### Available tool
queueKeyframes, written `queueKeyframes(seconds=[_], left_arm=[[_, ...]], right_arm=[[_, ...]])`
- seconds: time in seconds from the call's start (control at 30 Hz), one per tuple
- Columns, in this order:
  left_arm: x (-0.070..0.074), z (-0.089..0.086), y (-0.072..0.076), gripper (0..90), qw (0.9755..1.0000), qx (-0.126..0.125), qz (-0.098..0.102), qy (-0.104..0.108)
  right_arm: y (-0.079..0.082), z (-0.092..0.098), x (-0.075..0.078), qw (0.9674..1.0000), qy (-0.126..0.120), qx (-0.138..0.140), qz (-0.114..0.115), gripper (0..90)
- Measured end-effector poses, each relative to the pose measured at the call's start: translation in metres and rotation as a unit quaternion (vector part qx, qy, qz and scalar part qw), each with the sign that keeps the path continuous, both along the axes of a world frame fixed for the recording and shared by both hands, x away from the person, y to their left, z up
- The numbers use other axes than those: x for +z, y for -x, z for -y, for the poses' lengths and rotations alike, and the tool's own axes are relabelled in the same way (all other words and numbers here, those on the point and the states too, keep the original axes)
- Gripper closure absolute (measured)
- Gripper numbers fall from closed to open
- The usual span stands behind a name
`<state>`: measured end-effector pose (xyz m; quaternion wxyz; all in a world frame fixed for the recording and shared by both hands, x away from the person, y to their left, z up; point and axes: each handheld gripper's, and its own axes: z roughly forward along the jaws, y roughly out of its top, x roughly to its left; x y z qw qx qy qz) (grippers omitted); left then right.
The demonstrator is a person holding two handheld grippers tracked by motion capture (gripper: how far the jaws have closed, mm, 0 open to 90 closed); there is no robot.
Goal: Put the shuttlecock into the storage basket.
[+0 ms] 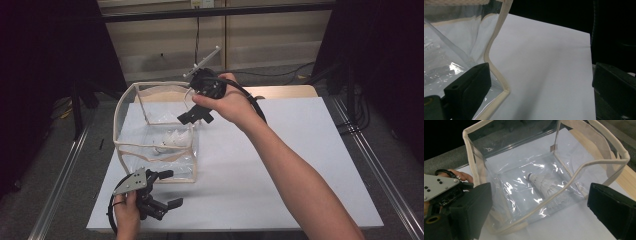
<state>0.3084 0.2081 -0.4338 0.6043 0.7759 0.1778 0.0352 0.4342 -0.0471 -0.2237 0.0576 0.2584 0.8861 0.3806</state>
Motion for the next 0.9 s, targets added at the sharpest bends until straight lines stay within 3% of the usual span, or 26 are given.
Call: queueKeyframes(seconds=[0.63, 0.9], left_arm=[[-0.001, 0.001, 0.0, 2.3, 1.0, -0.001, 0.001, -0.006], [-0.001, 0.002, 0.0, 2.3, 1.0, -0.001, 0.001, -0.007]], right_arm=[[0.019, 0.032, -0.003, 1.0, -0.003, 0.007, 0.003, 5.7], [0.024, 0.046, -0.011, 1.0, -0.004, 0.006, -0.001, 5.7]])
